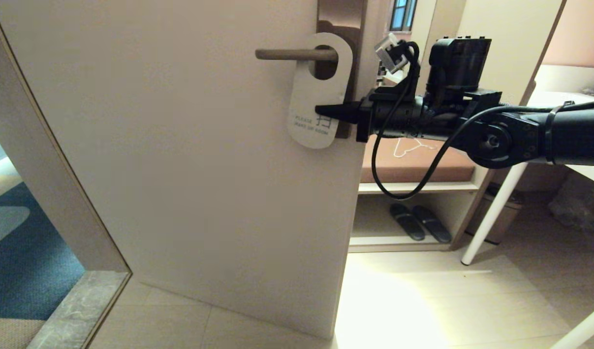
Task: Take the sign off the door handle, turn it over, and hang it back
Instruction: Take down the sign
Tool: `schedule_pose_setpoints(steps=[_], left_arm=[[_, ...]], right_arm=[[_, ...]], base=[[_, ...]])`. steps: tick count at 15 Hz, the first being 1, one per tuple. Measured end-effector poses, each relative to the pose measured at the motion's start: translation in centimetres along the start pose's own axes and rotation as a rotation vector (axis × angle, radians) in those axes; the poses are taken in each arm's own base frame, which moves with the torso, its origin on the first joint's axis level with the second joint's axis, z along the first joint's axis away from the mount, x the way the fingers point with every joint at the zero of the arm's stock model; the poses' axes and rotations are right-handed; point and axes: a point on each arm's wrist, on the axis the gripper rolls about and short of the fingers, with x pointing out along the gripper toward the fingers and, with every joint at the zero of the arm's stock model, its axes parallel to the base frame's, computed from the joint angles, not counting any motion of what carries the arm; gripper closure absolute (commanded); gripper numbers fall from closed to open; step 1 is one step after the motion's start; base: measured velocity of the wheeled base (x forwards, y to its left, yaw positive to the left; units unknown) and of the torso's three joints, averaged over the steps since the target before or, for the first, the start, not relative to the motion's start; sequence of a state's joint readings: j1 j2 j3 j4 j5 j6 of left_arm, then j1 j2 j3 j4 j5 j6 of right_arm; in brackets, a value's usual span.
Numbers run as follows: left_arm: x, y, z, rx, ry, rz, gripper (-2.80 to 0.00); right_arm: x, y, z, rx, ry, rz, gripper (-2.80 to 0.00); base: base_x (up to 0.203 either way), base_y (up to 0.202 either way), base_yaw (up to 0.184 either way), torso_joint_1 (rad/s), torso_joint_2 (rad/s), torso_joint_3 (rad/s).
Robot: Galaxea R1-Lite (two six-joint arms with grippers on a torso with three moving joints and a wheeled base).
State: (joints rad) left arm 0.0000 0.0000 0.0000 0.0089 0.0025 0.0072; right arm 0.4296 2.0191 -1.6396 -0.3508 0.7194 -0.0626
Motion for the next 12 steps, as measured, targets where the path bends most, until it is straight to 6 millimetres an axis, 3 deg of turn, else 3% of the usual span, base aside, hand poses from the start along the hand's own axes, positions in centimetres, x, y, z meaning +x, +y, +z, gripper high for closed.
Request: schedule_pose_setpoints(steps=[12], left_arm=[[0.0, 0.0, 0.0, 0.0, 0.0, 0.0, 0.0]], right_arm=[[2.6, 2.9, 1.2, -0.012, -0.018, -0.183, 0.0]], base=[[0.0, 0.0, 0.0, 0.0, 0.0, 0.0]])
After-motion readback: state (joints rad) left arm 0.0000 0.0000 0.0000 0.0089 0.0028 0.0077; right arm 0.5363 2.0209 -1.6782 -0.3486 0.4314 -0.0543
